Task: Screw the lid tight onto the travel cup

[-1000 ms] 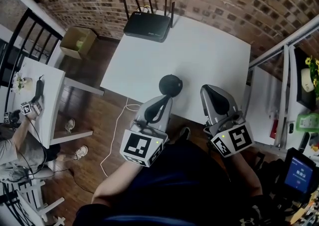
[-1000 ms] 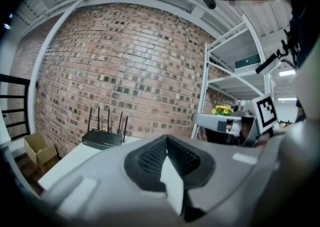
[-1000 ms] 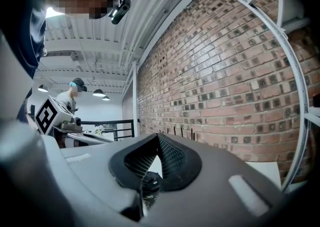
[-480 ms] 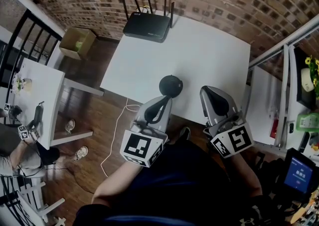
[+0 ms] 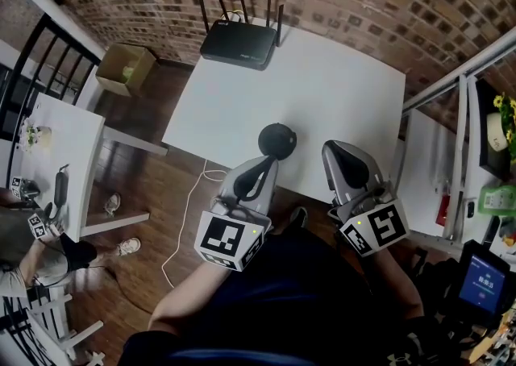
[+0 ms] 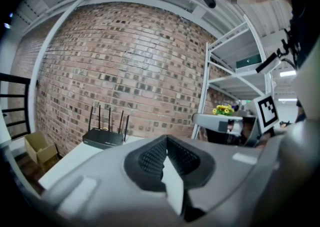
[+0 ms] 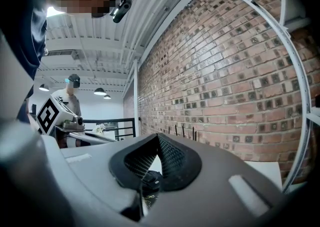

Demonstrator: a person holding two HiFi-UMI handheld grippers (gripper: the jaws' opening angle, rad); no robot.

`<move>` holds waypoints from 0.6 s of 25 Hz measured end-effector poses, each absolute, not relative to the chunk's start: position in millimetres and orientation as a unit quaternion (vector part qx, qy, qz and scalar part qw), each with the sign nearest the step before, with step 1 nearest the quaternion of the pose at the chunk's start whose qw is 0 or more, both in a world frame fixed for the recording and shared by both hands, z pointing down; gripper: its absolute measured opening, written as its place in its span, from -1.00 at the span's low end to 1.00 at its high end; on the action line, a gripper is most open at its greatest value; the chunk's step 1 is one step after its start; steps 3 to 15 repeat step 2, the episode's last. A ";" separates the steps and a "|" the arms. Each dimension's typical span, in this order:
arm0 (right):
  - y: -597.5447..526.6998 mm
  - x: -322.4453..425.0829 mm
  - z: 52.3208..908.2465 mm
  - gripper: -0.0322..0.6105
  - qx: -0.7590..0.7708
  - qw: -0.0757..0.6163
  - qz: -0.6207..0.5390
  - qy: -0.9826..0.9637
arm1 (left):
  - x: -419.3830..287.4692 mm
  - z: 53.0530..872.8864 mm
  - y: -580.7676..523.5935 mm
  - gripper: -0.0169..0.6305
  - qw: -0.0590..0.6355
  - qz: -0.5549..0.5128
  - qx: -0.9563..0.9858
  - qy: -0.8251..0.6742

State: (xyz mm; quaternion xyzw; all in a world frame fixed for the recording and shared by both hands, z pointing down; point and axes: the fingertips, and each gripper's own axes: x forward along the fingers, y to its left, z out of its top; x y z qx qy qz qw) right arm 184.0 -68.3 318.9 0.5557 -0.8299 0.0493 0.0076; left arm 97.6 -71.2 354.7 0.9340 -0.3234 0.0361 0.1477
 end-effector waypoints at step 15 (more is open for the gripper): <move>-68.7 182.5 318.7 -0.87 0.555 0.008 0.049 -0.830 | 96.4 354.9 -71.5 -0.93 0.148 0.037 0.934 -0.324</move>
